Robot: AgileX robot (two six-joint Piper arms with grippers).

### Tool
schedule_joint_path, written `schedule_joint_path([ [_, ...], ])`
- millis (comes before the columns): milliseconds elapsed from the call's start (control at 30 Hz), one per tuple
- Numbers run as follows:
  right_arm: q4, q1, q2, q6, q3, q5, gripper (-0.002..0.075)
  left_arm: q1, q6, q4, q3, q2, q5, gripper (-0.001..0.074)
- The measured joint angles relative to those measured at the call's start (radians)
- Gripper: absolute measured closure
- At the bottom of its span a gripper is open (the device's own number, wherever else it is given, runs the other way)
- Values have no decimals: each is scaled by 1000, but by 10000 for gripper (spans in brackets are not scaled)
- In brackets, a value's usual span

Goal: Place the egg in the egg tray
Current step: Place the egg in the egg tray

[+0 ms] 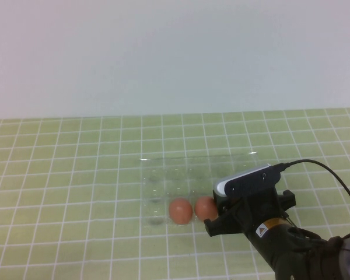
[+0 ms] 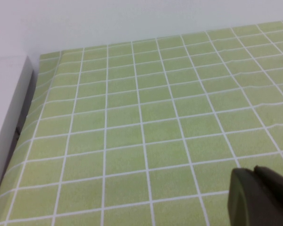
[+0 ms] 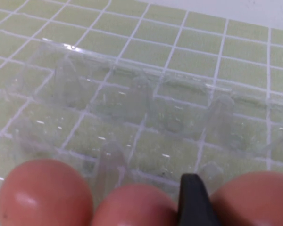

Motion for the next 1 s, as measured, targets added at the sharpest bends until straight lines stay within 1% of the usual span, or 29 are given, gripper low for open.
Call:
schedule_joint_path([
  [633,6,-6,4,-18,-2,29,333,0,2,0,0,0,0,737],
  [1000,51,-6,4,-18,-7,75,331,0,2,0,0,0,0,736],
])
